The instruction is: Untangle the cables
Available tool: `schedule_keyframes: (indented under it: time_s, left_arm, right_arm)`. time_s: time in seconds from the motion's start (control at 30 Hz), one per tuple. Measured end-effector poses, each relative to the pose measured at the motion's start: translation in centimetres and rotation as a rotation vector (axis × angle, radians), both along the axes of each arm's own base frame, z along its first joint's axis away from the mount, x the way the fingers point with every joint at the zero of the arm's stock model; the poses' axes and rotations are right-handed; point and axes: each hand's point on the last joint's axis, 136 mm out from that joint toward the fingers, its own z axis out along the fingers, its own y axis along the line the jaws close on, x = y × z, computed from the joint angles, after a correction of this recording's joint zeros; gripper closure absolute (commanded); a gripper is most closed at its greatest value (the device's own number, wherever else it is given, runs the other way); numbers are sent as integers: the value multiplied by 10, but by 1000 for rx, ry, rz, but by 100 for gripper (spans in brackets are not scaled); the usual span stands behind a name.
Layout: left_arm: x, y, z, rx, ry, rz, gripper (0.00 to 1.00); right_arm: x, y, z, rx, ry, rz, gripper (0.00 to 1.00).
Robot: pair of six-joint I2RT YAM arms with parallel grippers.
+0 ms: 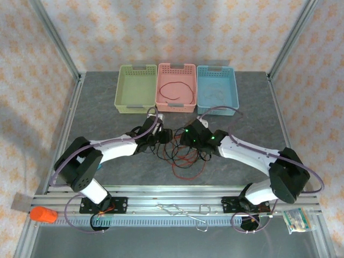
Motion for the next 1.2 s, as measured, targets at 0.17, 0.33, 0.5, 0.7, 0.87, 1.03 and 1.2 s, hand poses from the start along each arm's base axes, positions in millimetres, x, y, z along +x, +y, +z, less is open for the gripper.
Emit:
schedule_keyframes:
  time_s: [0.17, 0.33, 0.5, 0.7, 0.87, 1.03, 1.2]
  left_arm:
    - [-3, -4, -18, 4, 51, -15, 52]
    - [-2, -9, -25, -7, 72, -25, 57]
    - [2, -12, -30, -5, 79, -27, 61]
    - [7, -15, -34, 1, 82, -25, 72]
    - [12, -17, -30, 6, 64, -23, 84]
    - [22, -19, -13, 23, 20, -30, 92]
    - [29, -22, 22, 23, -55, -51, 97]
  right_arm:
    - [2, 0, -5, -2, 9, -23, 40]
    - [4, -3, -6, -12, 2, -40, 40]
    - [5, -5, -6, -24, -4, -48, 40]
    - [7, -8, -6, -37, -13, -58, 40]
    - [9, -10, -6, -40, -21, -79, 40]
    - [12, -14, 1, -33, -45, -114, 33]
    - [12, -25, 23, 26, -129, -162, 17]
